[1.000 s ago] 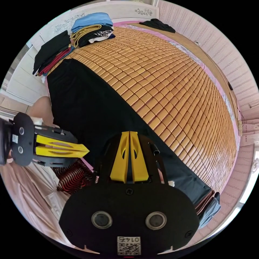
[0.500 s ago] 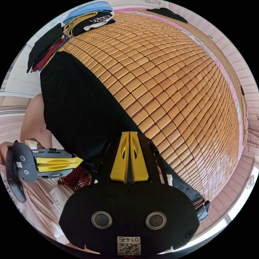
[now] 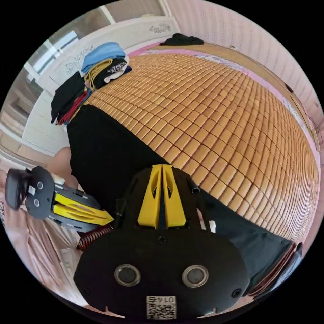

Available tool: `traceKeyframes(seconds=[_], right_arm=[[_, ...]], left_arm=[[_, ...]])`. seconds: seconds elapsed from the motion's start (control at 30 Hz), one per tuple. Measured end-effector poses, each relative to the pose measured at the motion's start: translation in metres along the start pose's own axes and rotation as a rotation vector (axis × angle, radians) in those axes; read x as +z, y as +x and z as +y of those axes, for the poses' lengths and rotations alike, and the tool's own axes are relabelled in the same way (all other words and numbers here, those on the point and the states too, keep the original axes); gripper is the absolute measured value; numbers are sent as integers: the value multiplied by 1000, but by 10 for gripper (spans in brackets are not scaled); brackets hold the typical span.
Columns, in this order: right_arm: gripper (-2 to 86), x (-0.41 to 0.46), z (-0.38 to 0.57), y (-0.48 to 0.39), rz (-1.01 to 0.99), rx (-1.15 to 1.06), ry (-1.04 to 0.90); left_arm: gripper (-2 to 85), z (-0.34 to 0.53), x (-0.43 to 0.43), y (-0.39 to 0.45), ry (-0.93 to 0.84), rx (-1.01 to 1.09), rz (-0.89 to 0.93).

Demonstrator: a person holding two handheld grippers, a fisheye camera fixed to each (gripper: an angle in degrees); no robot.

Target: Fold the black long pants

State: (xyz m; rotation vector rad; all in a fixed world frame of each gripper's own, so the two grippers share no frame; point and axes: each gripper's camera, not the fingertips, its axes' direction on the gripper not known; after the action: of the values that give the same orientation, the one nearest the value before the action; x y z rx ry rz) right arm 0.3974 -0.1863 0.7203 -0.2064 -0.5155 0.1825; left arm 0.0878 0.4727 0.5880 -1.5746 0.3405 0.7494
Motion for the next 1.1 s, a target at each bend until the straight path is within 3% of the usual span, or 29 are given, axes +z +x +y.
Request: traceKeyframes(seconds=[0.13,0.2,0.3,0.4,0.63,0.7,0.87,0.93,1.1], right_arm=[[51,-59,100,64,103,357,185],[76,-99,186,111,220,687,273],[113,-130,289,155,420,1074,296],[137,-136,355,186,454,1281,312],[97,-128,391,224,376,1271,196],[30,-130,399,220,404,1225,167],[11,-141,421,212,400,1129,218],[8,-151,428,212,358,1121,281],[3,-215,428,217,89,972,733]], left_arm=[[-8,12,-18,-9,36,-61,-16],[-8,22,-26,-17,35,-121,-55],[-9,35,-34,-29,30,-209,-104],[-9,46,-39,-42,10,-302,-135],[-9,66,-44,-65,-99,-389,-249],[-9,73,-46,-73,-121,-406,-278],[-9,89,-44,-87,-141,-471,-298],[-9,95,-41,-93,-135,-503,-283],[-10,106,-18,-107,-127,-526,-211]])
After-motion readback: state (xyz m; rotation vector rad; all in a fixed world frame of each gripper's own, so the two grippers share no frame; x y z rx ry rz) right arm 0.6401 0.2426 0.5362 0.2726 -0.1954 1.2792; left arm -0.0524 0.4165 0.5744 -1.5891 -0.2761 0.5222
